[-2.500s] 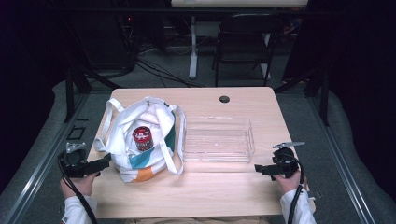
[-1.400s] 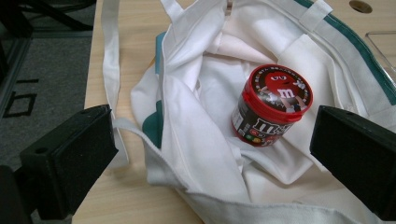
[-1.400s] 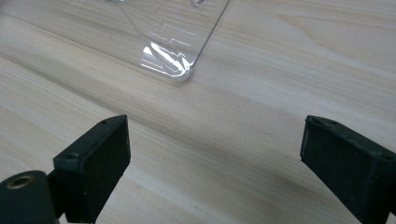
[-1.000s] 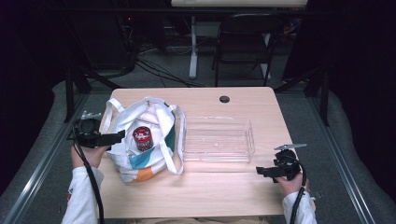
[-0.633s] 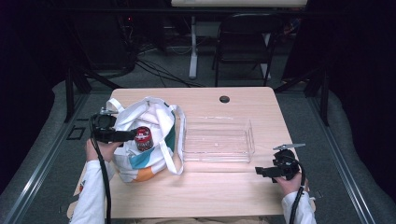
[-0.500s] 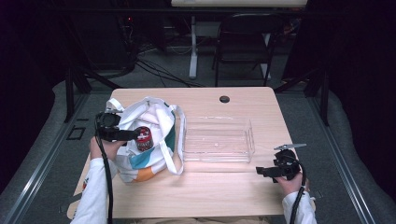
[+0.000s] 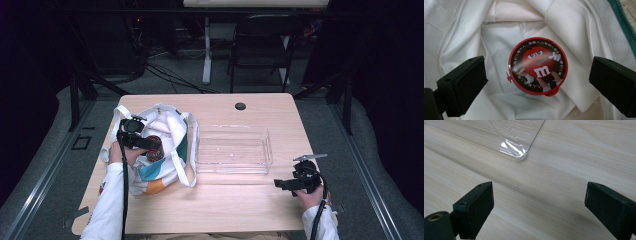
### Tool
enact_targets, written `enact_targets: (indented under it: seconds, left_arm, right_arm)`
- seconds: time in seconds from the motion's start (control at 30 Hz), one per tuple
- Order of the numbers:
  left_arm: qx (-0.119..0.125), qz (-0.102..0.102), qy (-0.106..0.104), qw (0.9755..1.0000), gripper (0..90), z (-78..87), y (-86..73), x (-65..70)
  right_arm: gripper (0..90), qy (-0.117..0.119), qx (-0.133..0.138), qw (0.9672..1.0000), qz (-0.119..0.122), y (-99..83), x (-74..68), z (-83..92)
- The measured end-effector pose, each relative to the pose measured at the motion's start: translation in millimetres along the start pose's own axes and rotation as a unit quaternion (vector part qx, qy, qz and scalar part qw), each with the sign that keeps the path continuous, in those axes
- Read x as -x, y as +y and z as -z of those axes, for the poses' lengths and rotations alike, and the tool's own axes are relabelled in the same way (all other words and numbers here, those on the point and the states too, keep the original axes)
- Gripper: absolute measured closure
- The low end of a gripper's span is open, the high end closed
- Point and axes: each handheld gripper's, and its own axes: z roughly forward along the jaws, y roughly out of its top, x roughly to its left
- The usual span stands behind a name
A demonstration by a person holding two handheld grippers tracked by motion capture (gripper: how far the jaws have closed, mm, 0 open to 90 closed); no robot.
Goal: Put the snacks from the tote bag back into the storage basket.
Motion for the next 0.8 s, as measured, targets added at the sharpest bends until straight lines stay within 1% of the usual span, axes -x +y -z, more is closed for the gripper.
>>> enact_targets:
  seconds: [0.03, 0.07, 0.13, 0.23, 0.37, 0.4, 0.57, 0.6, 0.67, 0.8]
  left_arm:
    - [-0.001, 0.002, -0.001, 1.0, 1.3, -0.5, 1.1, -0.4]
    - [-0.006, 0.0, 0.001, 1.0, 1.4, -1.0, 2.5, -1.0]
    - [-0.013, -0.003, -0.003, 0.9999, 1.7, -2.5, 5.4, -2.2]
    - [-0.027, -0.013, 0.0, 0.9995, 2.1, -4.0, 10.2, -2.8]
    - [-0.045, -0.016, 0.002, 0.9989, 2.9, -9.7, 14.9, -3.0]
    - [-0.046, -0.017, 0.005, 0.9988, 3.1, -11.9, 15.5, -3.0]
    - [-0.067, -0.019, 0.002, 0.9976, 4.1, -20.7, 17.5, -4.5]
    - [-0.07, -0.016, 0.001, 0.9974, 4.3, -22.1, 17.7, -4.4]
    - [-0.075, -0.017, 0.001, 0.997, 4.9, -24.6, 18.9, -4.0]
    - [-0.087, -0.024, 0.004, 0.9959, 8.1, -29.8, 20.3, -2.5]
  right_arm:
    - [8.5, 0.0, 0.0, 1.0, 0.0, 0.0, 0.0, 0.0]
    - [8.5, 0.0, 0.0, 1.0, 0.0, 0.0, 0.0, 0.0]
    - [8.4, 0.0, 0.0, 1.0, -0.001, 0.0, 0.2, 0.1]
    - [8.4, -0.001, 0.0, 1.0, 0.0, 0.0, 0.2, 0.4]
    - [8.5, 0.0, 0.0, 1.0, 0.0, 0.1, 0.2, 0.2]
    - [8.5, 0.0, 0.0, 1.0, 0.0, 0.1, 0.1, 0.3]
    - [8.4, -0.001, 0.002, 1.0, -0.002, -0.4, 0.8, 0.6]
    - [8.5, 0.0, 0.001, 1.0, -0.001, -0.3, 1.0, 0.3]
    - [8.5, 0.0, 0.0, 1.0, -0.001, -0.2, 0.7, 0.1]
    - [8.5, 0.001, -0.001, 1.0, 0.0, 0.1, 0.2, 0.4]
